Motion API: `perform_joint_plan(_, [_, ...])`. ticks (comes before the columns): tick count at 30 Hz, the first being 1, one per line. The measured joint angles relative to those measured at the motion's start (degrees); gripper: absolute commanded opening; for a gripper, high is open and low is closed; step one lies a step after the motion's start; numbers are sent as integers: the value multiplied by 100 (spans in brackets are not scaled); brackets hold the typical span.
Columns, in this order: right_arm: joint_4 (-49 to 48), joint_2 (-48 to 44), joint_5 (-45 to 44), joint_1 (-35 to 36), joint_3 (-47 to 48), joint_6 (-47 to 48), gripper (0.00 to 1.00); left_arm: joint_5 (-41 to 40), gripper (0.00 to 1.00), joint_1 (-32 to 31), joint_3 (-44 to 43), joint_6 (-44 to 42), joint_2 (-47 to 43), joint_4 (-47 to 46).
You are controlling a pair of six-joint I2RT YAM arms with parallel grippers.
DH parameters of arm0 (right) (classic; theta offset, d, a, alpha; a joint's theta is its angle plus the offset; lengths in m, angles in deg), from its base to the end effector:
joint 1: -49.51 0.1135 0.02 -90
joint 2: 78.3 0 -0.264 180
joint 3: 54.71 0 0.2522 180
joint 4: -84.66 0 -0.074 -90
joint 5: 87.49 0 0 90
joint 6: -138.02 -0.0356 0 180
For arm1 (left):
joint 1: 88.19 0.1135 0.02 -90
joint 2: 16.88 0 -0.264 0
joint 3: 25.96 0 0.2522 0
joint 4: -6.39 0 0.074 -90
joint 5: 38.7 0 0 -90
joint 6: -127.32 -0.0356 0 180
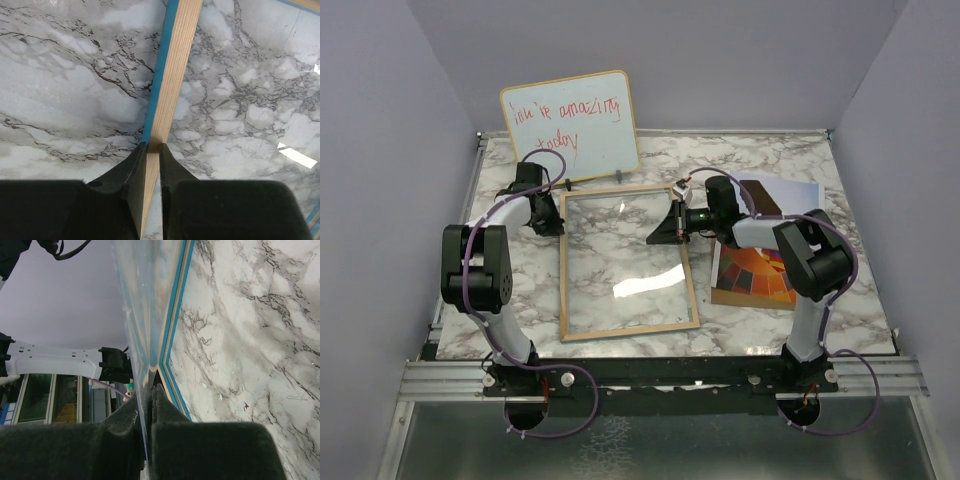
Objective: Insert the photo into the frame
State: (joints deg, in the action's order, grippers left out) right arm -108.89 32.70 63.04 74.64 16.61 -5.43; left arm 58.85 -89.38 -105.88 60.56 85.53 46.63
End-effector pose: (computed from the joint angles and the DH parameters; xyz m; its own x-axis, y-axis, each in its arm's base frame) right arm 0.3407 0.1941 0.1586 -0.9738 -0.0202 -0.2266 -0.2255 0.2178 0.9496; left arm 0.3597 -0.0121 0.1777 -0.8484 -0.3736 -0.3749 -0.2764 0.9168 -0.2881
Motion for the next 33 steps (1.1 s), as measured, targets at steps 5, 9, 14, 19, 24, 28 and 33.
perform_joint_plan(5, [232, 37, -92, -7, 48, 138, 2, 11, 16, 0, -20, 0, 20, -2])
perform_joint_plan(9, [535, 59, -201, -13, 133, 328, 2, 15, 15, 0, -48, 0, 48, -26])
perform_joint_plan(14, [850, 59, -380, -17, 155, 553, 2, 31, 15, 0, -48, 0, 63, -44])
perform_joint_plan(19, [1008, 59, -470, -35, 153, 643, 3, 35, 14, 0, -50, 0, 68, -46])
perform_joint_plan(24, [1023, 59, -544, -35, 122, 654, 3, 39, 13, 0, -61, -2, 76, -37])
perform_joint_plan(28, [984, 59, -627, -35, 37, 651, 3, 39, 13, 0, -68, -2, 79, -31])
perform_joint_plan(33, [839, 57, -804, -42, -192, 621, 3, 26, 13, 13, -81, -7, 87, -63])
